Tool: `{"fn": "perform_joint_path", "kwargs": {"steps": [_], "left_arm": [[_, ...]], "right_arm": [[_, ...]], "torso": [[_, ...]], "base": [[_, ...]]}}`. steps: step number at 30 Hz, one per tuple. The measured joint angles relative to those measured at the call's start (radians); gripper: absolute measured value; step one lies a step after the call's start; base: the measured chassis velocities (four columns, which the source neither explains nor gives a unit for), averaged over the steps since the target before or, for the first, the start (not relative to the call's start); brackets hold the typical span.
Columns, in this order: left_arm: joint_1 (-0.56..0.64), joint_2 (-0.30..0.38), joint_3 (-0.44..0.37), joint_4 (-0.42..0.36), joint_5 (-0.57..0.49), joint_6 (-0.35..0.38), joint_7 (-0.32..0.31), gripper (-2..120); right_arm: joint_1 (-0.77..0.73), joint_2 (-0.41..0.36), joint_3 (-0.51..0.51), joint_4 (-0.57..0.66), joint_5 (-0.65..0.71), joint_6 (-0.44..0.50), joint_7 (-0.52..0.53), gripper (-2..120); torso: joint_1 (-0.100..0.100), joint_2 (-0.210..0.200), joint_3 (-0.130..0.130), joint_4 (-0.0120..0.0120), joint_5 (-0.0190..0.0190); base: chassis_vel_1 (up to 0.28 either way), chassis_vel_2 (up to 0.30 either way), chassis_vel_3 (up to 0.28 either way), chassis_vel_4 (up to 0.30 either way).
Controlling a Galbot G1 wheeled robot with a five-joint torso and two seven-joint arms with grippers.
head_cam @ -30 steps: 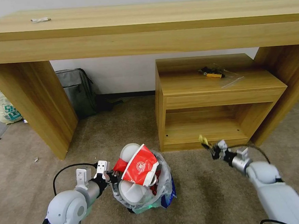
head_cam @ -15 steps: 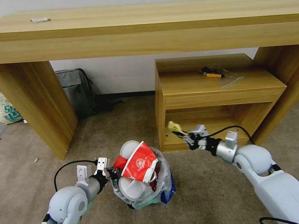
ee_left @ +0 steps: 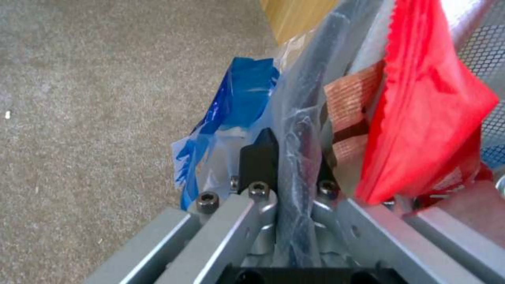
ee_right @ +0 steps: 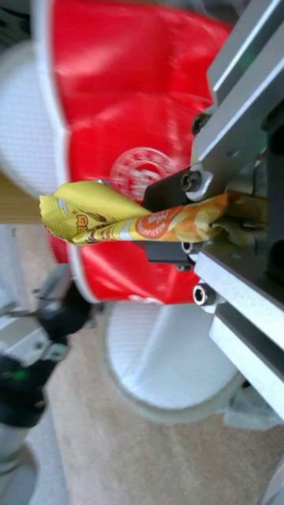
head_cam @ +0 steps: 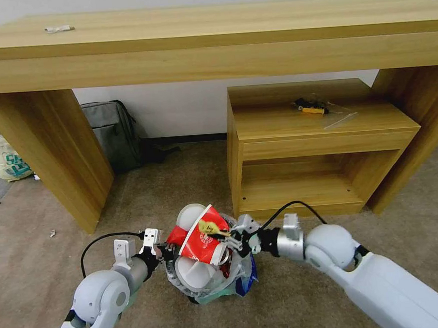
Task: Pick up the trash bin and place the garbage on the floor into it.
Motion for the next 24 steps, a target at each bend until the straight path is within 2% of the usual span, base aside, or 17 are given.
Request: {"fn": "perform_joint_path", "kwargs": {"steps": [8, 13, 14, 15, 18, 20, 22, 24], "left_arm": [[0.000, -0.003, 0.003, -0.002, 0.000, 0.000, 0.000, 0], [0.001, -0.004, 0.004, -0.004, -0.001, 0.000, 0.000, 0], [0.002, -0.004, 0.004, -0.005, -0.001, 0.000, 0.000, 0], [0.002, -0.004, 0.004, -0.005, -0.001, 0.000, 0.000, 0], [0.006, -0.004, 0.004, -0.005, 0.000, 0.000, 0.000, 0], [0.006, -0.004, 0.003, -0.005, 0.000, 0.000, 0.000, 0], [0.008, -0.004, 0.003, -0.005, 0.001, 0.000, 0.000, 0], [0.008, -0.003, 0.003, -0.005, 0.001, 0.000, 0.000, 0]], "right_arm": [[-0.001, 0.007, -0.014, -0.012, -0.007, -0.013, 0.038, 0], [-0.001, 0.014, -0.013, -0.014, -0.008, -0.014, 0.065, 14], [-0.001, 0.015, -0.011, -0.013, -0.008, -0.014, 0.070, 24], [-0.001, 0.015, -0.011, -0.013, -0.008, -0.014, 0.070, 24], [-0.006, 0.012, -0.002, 0.006, -0.001, -0.011, 0.081, 37], [-0.007, 0.012, 0.000, 0.010, 0.000, -0.011, 0.081, 41], [-0.015, 0.008, 0.011, 0.031, 0.005, -0.009, 0.086, 53], [-0.018, 0.008, 0.015, 0.035, 0.006, -0.008, 0.088, 55]], "torso": [[0.000, 0.000, 0.000, -0.0001, 0.0000], [0.000, 0.000, 0.000, -0.0001, 0.0000], [0.000, 0.000, 0.000, -0.0001, 0.0000], [0.000, 0.000, 0.000, -0.0001, 0.0000], [0.000, 0.000, 0.000, -0.0001, 0.0001], [0.000, 0.000, 0.000, -0.0001, 0.0000], [0.000, 0.000, 0.000, 0.0000, 0.0000], [0.000, 0.000, 0.000, -0.0001, 0.0000]], "base": [[0.000, 0.000, 0.000, 0.000], [0.000, 0.000, 0.000, 0.000], [0.000, 0.000, 0.000, 0.000], [0.000, 0.000, 0.000, 0.000], [0.000, 0.000, 0.000, 0.000], [0.000, 0.000, 0.000, 0.000], [0.000, 0.000, 0.000, 0.000], [0.000, 0.000, 0.000, 0.000]]}}
